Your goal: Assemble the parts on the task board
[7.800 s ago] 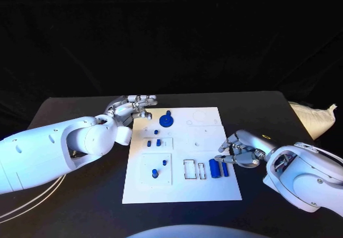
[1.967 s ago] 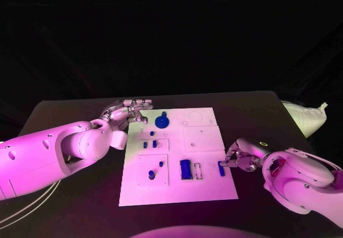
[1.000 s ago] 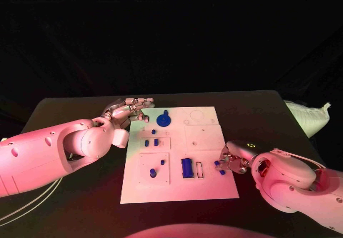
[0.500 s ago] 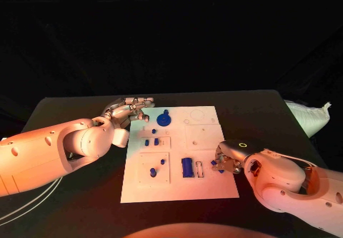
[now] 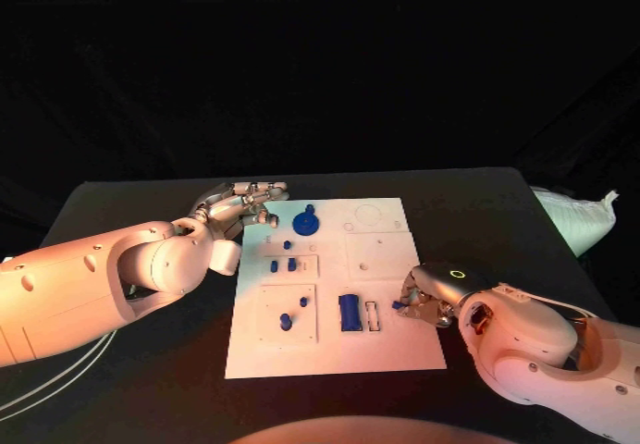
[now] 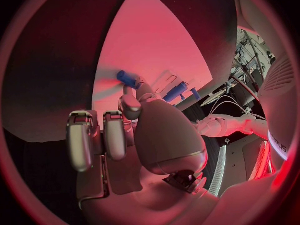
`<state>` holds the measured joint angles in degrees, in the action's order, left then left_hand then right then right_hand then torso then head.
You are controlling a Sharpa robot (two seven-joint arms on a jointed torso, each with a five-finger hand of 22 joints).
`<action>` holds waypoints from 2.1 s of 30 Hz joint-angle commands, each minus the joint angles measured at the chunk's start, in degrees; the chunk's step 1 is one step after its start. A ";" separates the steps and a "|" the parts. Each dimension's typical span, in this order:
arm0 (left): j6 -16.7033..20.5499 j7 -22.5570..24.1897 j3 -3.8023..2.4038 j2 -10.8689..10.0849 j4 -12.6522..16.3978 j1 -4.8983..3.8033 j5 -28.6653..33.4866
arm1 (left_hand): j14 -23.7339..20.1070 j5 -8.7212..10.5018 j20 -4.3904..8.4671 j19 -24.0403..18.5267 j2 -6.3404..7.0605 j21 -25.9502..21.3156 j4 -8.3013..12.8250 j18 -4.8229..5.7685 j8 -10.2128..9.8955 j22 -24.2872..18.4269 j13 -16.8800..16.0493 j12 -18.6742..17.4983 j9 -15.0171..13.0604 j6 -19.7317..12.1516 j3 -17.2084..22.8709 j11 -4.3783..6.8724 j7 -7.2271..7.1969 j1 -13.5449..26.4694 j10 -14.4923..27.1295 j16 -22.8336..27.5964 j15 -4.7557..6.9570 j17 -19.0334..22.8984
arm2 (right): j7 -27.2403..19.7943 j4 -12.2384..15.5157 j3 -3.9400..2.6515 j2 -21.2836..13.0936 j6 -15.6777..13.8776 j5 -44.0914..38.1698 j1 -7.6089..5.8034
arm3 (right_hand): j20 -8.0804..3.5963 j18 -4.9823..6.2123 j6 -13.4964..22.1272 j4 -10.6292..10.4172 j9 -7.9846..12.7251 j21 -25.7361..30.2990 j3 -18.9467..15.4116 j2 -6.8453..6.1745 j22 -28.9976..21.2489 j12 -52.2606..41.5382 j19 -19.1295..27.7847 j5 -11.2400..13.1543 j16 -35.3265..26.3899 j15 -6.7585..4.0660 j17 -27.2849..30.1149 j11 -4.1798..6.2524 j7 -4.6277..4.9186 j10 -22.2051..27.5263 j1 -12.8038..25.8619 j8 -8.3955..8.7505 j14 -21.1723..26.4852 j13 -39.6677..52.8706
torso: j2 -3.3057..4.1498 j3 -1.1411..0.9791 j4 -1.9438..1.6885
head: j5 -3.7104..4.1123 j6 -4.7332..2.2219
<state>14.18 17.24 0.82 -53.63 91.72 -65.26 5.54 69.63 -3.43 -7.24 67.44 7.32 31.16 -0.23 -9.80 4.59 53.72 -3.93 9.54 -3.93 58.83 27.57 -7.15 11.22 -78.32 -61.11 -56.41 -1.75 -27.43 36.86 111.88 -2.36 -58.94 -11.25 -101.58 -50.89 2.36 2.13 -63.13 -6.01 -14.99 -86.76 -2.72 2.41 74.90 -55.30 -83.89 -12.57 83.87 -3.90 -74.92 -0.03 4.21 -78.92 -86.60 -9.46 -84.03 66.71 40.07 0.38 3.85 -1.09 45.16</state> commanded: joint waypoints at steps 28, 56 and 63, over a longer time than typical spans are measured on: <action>-1.01 0.30 -0.03 0.05 0.28 0.01 0.09 | -0.40 0.15 -0.25 0.24 -0.42 -0.22 0.13 -0.64 0.24 -0.11 0.05 0.29 0.06 -0.59 -0.28 0.03 0.01 0.05 0.35 -0.36 -0.14 0.15 | -1.18 1.78 -0.05 0.99 -9.16 22.91 -1.10 | -0.17 -1.06 -1.56 -5.17 -0.56 -0.31 7.64 -4.61 11.19 -0.17 -3.83 -6.79 0.25 -0.17 -5.32 0.37 0.06 -1.07 8.50 0.71 -4.08 0.90 | 0.03 0.03 -0.02 | 0.00 0.08; -1.21 0.09 -0.03 0.12 0.30 0.01 0.06 | -0.42 0.15 -0.25 0.24 -0.45 -0.24 0.15 -0.64 0.26 -0.13 0.05 0.35 0.06 -0.59 -0.31 0.02 0.01 0.05 0.39 -0.38 -0.14 0.18 | 2.67 -0.68 0.01 3.89 -4.64 20.01 -1.02 | -0.57 -1.50 -3.09 -8.51 -1.69 -1.54 6.17 -4.49 12.83 -0.01 -4.80 -9.53 1.73 -0.65 -7.68 0.95 -0.67 -2.04 12.48 0.00 -4.56 0.79 | 0.01 0.04 -0.02 | -0.20 0.34; -1.29 -0.02 -0.03 0.08 0.35 0.01 0.02 | -0.42 0.15 -0.25 0.24 -0.45 -0.24 0.15 -0.64 0.26 -0.13 0.05 0.35 0.06 -0.59 -0.31 0.02 0.01 0.05 0.39 -0.38 -0.14 0.18 | 2.74 -1.02 0.02 4.37 -3.73 19.71 -1.03 | -0.93 -1.78 -4.54 -10.16 -3.10 -2.32 5.47 -3.47 13.86 -3.84 -5.40 -9.89 2.46 -1.10 -8.87 1.52 -1.41 -3.64 14.23 -1.13 -4.78 3.19 | 0.06 0.03 0.05 | -0.28 0.44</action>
<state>14.04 17.07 0.83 -53.61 91.89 -65.24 5.54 69.63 -3.43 -7.24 67.44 7.32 31.17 -0.24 -9.80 4.59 53.68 -3.93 9.54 -3.93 58.63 27.58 -7.15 11.43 -78.32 -61.11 -56.41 -1.76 -27.30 38.77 111.01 -2.44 -54.68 -16.71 -80.76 -52.03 1.84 1.24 -67.36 -15.90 -17.95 -88.93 2.83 -1.03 74.91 -58.35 -84.00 -22.40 86.14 -4.53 -74.93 1.43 2.85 -82.21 -73.10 -10.36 -84.02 69.29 40.09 0.41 3.85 -1.33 45.53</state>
